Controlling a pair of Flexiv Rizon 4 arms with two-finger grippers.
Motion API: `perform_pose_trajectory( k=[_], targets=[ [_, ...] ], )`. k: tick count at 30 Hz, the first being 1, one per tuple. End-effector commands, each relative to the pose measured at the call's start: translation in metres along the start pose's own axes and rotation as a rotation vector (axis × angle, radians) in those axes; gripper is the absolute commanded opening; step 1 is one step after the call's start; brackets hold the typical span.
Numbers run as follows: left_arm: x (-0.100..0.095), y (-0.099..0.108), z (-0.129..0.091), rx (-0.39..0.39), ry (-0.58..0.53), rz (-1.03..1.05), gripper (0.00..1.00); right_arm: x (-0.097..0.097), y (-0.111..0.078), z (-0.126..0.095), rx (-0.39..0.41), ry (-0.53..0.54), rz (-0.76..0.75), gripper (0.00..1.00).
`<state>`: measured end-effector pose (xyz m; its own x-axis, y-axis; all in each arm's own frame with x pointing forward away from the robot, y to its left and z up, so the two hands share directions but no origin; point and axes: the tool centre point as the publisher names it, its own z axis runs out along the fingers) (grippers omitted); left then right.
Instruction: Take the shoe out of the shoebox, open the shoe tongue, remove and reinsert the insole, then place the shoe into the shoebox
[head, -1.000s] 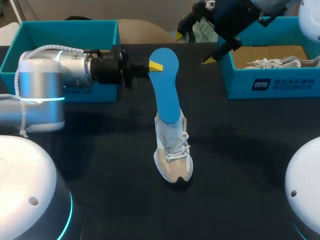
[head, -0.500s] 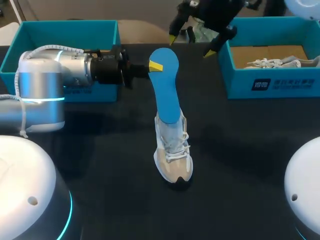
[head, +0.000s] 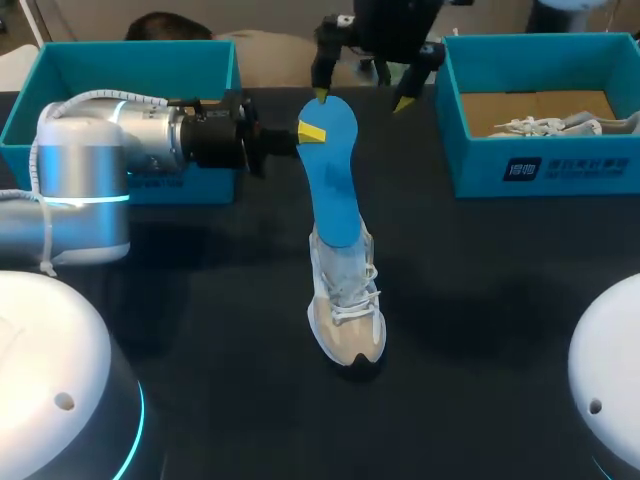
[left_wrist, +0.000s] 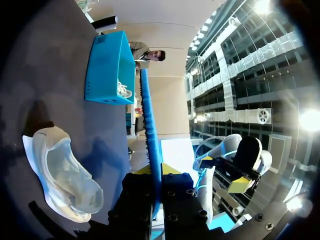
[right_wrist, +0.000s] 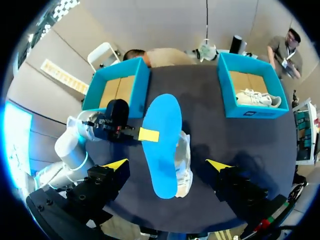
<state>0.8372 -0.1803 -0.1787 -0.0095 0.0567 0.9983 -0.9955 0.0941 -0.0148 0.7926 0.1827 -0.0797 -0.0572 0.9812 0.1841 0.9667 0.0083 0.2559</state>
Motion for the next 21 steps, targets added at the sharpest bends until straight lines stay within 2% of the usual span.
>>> perform_pose_trajectory(
  k=[1,14,21],
  targets=[
    [0.001,0.001,0.0,0.003,-0.003,0.0,0.0,0.012,0.001,0.006,0.005,-0.116,-0.016,1.0],
    [0.001,0.001,0.0,0.003,-0.003,0.0,0.0,0.025,-0.002,0.021,0.043,-0.208,-0.036,1.0],
    [0.001,0.001,0.0,0.003,-0.003,0.0,0.0,0.022,-0.005,0.028,0.04,-0.18,-0.03,1.0]
  ],
)
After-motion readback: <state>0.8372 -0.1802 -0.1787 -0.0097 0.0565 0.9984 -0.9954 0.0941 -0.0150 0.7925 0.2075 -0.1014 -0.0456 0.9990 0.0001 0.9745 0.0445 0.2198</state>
